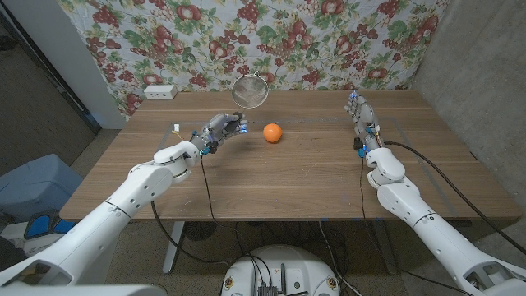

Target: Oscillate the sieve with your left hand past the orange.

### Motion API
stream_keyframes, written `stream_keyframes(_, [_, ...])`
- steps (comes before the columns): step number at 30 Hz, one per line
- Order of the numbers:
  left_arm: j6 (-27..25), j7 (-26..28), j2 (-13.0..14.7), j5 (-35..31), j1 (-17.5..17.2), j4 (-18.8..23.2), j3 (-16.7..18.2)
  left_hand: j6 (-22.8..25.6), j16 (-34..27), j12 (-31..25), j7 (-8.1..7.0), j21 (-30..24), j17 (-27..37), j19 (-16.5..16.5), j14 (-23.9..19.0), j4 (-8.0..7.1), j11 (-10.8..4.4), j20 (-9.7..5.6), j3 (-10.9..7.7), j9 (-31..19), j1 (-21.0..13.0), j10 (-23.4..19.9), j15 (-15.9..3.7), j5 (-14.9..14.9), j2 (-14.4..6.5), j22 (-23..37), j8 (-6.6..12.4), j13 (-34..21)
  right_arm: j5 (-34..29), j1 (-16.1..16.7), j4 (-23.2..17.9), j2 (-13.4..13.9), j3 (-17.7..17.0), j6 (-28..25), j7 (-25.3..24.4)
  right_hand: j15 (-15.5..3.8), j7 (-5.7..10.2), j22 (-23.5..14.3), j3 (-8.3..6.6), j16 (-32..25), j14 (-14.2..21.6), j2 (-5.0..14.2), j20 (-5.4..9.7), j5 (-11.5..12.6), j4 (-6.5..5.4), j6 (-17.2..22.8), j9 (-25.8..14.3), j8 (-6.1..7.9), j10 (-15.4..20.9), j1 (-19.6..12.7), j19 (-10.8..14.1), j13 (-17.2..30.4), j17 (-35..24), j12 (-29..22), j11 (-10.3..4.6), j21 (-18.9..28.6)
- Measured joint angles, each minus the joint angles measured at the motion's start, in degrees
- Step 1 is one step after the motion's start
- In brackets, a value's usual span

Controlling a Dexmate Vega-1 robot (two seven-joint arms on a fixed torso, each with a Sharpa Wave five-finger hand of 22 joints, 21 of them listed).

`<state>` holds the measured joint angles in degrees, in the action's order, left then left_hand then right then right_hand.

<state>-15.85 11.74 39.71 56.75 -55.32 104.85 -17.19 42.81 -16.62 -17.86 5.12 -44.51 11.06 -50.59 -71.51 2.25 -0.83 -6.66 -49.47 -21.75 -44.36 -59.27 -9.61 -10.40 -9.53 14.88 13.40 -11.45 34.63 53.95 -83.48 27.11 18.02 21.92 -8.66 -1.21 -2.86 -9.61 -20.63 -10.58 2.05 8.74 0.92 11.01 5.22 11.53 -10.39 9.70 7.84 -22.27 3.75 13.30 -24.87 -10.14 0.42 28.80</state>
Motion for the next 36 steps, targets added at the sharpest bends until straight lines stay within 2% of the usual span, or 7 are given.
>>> stream_keyframes(7, [-6.8,4.0,1.0,4.4,0.7,1.5,0.6,0.1,0.1,0.2,-0.09,-0.2,-0.1,0.0,-0.2,0.28,-0.19,0.0,-0.29,-0.2,0.0,-0.2,0.0,0.0,0.0,-0.3,0.17,0.0,0.1,0.5,0.0,-0.1,-0.3,0.7,-0.1,0.42,-0.32,0.0,0.0,-0.2,0.0,0.02,-0.22,0.0,0.0,0.3,0.0,0.27,0.2,0.6,-0.2,-0.3,0.2,-0.3,0.42,-0.2])
stream_keyframes(16, [-11.2,5.5,2.0,7.3,2.0,1.8,0.7,0.4,0.4,0.6,0.19,-0.4,-0.1,0.0,-0.1,0.43,-0.2,0.0,-0.43,0.0,0.0,-0.2,-0.06,0.3,0.0,-0.3,0.17,0.0,0.1,0.9,-0.2,-0.3,-0.4,1.5,-0.3,0.72,-0.84,0.0,-0.01,-0.4,0.3,0.03,-0.43,0.0,0.0,0.4,0.0,0.48,0.6,0.6,0.0,-0.5,0.6,-0.5,0.72,-0.4])
stream_keyframes(17, [-11.5,5.5,2.1,7.6,2.1,1.8,0.7,0.4,0.4,0.6,0.19,-0.4,-0.1,0.0,-0.1,0.43,-0.2,0.0,-0.43,0.0,0.0,-0.2,-0.06,0.3,0.0,-0.3,0.17,0.0,0.0,0.9,-0.2,-0.3,-0.5,1.6,-0.3,0.72,-0.84,0.0,-0.01,-0.4,0.3,0.48,-0.43,0.0,0.0,0.4,0.0,0.48,0.5,1.0,0.0,-0.6,0.7,-0.5,0.72,-0.6])
stream_keyframes(20, [-11.9,5.4,2.5,7.9,2.4,1.8,0.5,0.4,0.4,0.6,0.2,-0.6,-0.1,0.0,-0.1,0.43,-0.2,0.0,-0.43,0.1,0.0,-0.2,-0.06,0.3,0.0,-0.3,0.17,0.0,-0.1,0.9,-0.3,-0.4,-0.5,1.8,-0.3,0.89,-0.83,0.0,-0.01,-0.5,0.5,-0.28,-0.43,0.0,0.0,0.4,0.1,0.48,0.5,1.8,0.0,-0.6,0.7,-0.5,0.72,-0.6])
stream_keyframes(27, [-11.3,3.2,2.9,7.6,2.7,1.2,0.0,0.4,0.7,1.0,0.21,-0.6,-0.1,0.4,-0.1,0.43,-0.21,0.08,-0.43,-0.1,0.0,-0.2,-0.07,0.4,0.0,-0.5,-0.15,0.0,-0.2,0.9,-0.3,-0.6,-0.5,1.9,-0.4,1.03,-1.3,0.0,-0.01,-0.7,0.6,-0.28,-0.42,0.0,0.0,0.6,0.3,0.6,0.8,1.8,0.0,-0.6,0.9,-0.5,0.92,-0.9])
stream_keyframes(31, [-9.4,1.1,3.0,6.4,2.7,0.6,-0.4,0.4,0.8,1.0,0.21,-1.1,-0.1,0.8,-0.1,0.43,-0.93,0.21,-0.43,-0.6,0.0,0.5,-0.07,0.2,0.0,-0.8,-0.72,0.0,-0.3,1.0,-0.4,-0.6,-0.5,2.0,-0.6,1.03,-1.34,0.0,0.15,-0.7,0.6,-0.28,-0.42,0.0,-0.16,0.5,0.3,0.72,1.0,1.8,0.0,-0.8,1.0,-0.7,1.13,-0.9])
stream_keyframes(36, [-6.7,-2.2,3.0,4.5,2.7,-0.1,-0.8,0.5,0.8,1.3,0.1,-1.3,-0.1,1.2,0.0,0.24,-1.14,0.42,-0.24,-1.0,0.0,0.7,-0.16,0.2,0.0,-1.0,-0.83,0.0,-0.3,1.3,-0.6,-0.6,-0.6,2.1,-0.7,1.03,-1.34,0.0,0.15,-0.7,0.6,-0.28,-0.52,0.0,-0.16,0.5,0.3,0.72,1.0,1.8,0.1,-0.8,1.2,-0.7,1.13,-0.9])
